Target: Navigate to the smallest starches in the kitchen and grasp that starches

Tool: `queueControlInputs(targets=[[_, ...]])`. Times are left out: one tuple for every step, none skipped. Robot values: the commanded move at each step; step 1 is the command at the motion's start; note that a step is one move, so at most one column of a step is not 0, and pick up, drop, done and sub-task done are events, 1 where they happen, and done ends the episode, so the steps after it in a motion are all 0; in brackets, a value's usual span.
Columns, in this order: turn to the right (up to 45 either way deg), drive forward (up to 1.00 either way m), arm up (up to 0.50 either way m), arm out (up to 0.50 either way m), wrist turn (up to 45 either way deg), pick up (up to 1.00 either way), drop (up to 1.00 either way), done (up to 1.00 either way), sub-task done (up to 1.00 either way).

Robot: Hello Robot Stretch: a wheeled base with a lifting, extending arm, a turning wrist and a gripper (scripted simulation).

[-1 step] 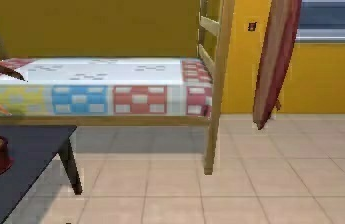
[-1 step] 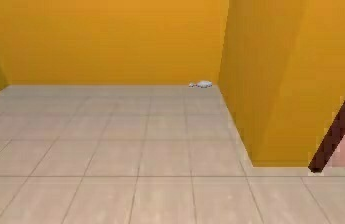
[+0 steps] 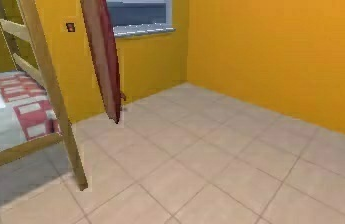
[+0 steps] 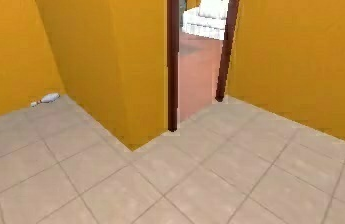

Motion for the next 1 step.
queueControlInputs(targets=[[45.0,0.00,0.00,0.00,0.0,0.00,0.00,0.00,0.00]])
